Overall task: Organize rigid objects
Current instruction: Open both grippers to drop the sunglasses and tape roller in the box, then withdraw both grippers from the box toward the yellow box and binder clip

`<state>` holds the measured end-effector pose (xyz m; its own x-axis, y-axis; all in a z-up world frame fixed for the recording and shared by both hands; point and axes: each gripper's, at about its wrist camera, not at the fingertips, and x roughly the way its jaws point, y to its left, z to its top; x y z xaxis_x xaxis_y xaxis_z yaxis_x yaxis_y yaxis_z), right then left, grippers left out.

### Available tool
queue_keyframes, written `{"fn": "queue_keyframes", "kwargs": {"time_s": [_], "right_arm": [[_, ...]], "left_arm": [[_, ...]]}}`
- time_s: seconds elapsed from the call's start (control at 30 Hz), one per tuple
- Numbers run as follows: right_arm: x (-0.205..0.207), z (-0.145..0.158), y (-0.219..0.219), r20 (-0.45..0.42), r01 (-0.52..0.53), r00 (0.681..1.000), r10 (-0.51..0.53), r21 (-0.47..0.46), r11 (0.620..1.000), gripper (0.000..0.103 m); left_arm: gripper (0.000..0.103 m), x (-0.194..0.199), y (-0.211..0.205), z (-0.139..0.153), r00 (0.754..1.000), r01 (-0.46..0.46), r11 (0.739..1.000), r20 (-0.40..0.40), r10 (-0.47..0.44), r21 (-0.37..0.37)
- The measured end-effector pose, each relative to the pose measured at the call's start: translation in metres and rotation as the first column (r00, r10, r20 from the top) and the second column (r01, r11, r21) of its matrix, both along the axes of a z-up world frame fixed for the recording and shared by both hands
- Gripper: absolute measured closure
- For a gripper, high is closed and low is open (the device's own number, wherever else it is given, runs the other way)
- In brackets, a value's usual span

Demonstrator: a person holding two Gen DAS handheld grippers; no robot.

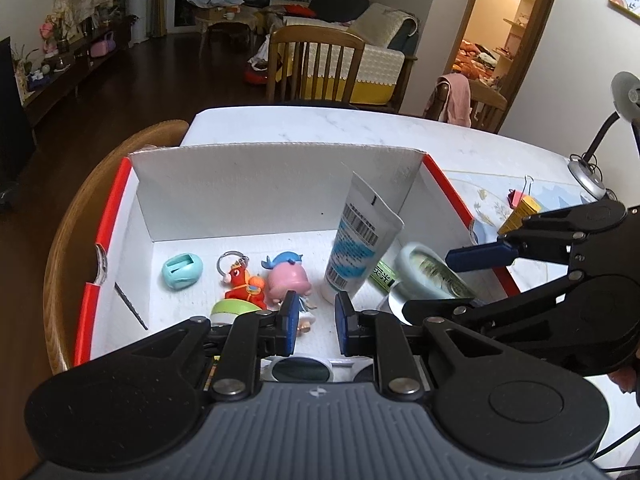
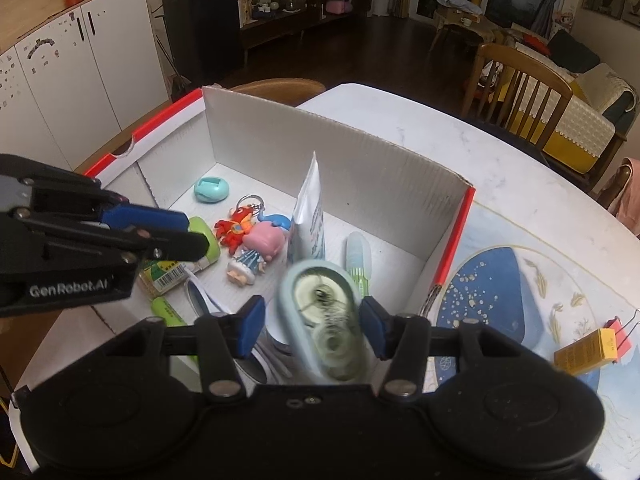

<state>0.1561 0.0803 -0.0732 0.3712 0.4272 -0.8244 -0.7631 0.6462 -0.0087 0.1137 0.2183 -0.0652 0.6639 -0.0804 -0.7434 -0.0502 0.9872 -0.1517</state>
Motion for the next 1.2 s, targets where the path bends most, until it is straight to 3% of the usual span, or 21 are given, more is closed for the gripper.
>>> {"fn": "queue_keyframes", "kwargs": {"time_s": [0.17,0.73,0.8,0.83,0.87,0.93,1.2], "right_arm": [[-0.001,0.004,-0.003,0.003,0.003,1.000,-0.003,0.018,1.000,0.041],[-0.013,0.035,-0.038,0.015,0.008,1.000,-0.009,0.109,0.994,0.036],[-0.015,0.041,-0.045,0.018,0.009,1.000,-0.011,0.127,0.992,0.035],[-0.017,0.043,-0.048,0.018,0.010,1.000,-0.013,0.134,0.991,0.034],[-0.017,0.046,-0.052,0.018,0.012,1.000,-0.014,0.142,0.990,0.033],[-0.019,0.050,-0.060,0.017,0.014,1.000,-0.017,0.155,0.988,0.032],[-0.020,0.063,-0.104,0.010,0.042,0.999,-0.044,0.203,0.978,0.026]], "left_arm": [[0.085,-0.002,-0.005,-0.002,1.000,0.006,1.000,-0.005,-0.006,0.005],[0.083,-0.013,-0.029,0.019,0.999,0.011,0.999,0.033,-0.012,0.030],[0.074,-0.015,-0.034,0.023,0.999,0.014,0.999,0.044,-0.016,0.029],[0.063,-0.016,-0.037,0.025,0.998,0.014,0.999,0.053,-0.016,0.031],[0.044,-0.018,-0.041,0.028,0.998,0.013,0.999,0.064,-0.016,0.036],[0.031,-0.020,-0.048,0.032,0.996,-0.005,0.998,0.084,0.000,0.056],[0.030,-0.014,-0.082,0.043,0.994,0.019,0.999,0.103,-0.024,0.051]]}}
